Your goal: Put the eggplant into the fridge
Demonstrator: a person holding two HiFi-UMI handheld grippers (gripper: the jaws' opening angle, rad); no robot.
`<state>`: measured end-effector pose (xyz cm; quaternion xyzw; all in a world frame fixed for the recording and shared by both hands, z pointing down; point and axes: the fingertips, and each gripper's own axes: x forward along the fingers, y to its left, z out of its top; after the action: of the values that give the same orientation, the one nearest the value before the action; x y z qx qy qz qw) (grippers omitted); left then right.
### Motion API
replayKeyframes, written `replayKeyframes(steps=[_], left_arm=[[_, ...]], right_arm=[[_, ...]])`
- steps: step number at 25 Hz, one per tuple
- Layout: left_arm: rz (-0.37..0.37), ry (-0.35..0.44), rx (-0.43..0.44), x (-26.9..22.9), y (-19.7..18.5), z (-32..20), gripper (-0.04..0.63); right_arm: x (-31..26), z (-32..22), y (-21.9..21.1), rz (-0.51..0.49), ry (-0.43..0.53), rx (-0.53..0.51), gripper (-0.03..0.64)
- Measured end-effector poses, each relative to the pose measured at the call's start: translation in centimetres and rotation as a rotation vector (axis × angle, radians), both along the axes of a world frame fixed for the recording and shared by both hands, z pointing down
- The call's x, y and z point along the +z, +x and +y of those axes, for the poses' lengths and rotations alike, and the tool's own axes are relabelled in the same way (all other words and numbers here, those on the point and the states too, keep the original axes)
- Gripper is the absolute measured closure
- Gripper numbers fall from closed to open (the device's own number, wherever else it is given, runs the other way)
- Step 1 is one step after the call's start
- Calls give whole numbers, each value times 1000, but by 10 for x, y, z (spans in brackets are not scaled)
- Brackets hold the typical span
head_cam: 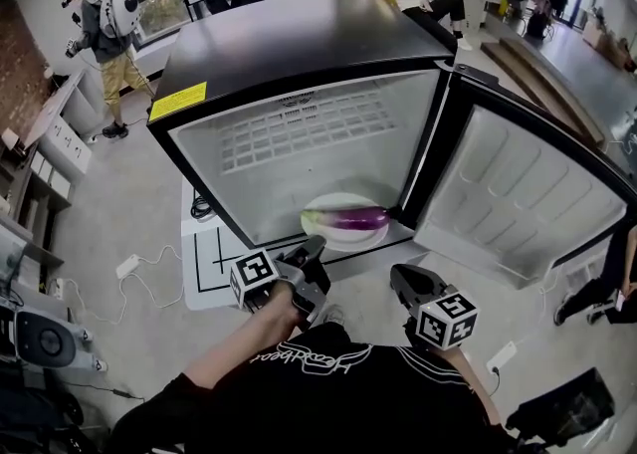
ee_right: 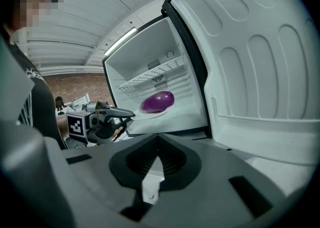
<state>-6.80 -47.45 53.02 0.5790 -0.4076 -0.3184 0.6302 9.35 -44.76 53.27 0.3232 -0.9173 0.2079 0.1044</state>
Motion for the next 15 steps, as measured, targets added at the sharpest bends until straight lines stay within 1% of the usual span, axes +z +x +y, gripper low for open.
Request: replayKeyframes(steps=[8, 12, 15], left_arm=[[-7, -16, -29, 7, -7, -41, 578], [10, -42, -44, 16, -10, -57, 578], [8, -59, -58, 20, -14, -70, 578]], right_arm=[[0, -27, -9, 22, 1, -23, 612], [2, -36, -14, 27, -16, -35, 612], [2, -41, -23, 31, -30, -55, 612]])
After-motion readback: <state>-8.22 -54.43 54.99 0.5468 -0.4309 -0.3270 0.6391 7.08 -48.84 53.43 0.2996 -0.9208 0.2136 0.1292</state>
